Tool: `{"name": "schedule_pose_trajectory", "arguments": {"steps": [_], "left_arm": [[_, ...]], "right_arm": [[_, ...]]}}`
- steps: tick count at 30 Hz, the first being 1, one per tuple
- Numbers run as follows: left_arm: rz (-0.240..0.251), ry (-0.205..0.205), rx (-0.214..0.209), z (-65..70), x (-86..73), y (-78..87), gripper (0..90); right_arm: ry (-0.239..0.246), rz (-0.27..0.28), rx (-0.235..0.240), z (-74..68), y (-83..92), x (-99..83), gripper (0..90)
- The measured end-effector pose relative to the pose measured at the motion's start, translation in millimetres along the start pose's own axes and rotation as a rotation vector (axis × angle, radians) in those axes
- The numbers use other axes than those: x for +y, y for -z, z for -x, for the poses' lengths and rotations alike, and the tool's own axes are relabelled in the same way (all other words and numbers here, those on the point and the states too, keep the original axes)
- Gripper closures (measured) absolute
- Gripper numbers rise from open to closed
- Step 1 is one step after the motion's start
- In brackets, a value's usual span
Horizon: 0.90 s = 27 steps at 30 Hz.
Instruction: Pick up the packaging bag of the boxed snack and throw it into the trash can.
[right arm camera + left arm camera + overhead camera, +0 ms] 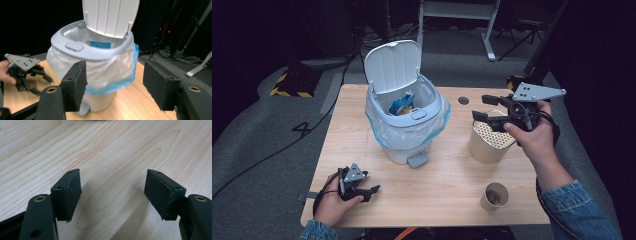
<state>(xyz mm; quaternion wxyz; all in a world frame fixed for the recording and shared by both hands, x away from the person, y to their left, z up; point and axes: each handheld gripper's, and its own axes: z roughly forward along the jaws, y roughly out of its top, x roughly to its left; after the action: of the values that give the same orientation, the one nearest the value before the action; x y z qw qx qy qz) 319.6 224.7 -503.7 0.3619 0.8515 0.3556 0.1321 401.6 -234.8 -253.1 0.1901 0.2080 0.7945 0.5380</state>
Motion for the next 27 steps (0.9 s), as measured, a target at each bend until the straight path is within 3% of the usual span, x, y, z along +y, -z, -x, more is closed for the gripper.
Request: {"name": "schedule_pose_trajectory", "arguments": {"steps": [9, 17, 27], "left_arm": [[-0.005, -0.034, -0.015, -4.6, 0.2, -0.1, 29.5], [-0.006, -0.04, -0.023, -6.1, 0.8, -0.9, 28.3], [-0.006, -0.037, -0.022, -5.8, 0.8, -1.1, 28.0]], "right_arm": [[-0.026, -0.031, 0.017, 4.9, 32.8, -29.6, 28.6], [-0.042, -0.069, 0.026, 3.9, 62.3, -53.2, 20.5], [-0.043, -0.135, 0.028, -3.9, 86.0, -88.2, 20.4]]}}
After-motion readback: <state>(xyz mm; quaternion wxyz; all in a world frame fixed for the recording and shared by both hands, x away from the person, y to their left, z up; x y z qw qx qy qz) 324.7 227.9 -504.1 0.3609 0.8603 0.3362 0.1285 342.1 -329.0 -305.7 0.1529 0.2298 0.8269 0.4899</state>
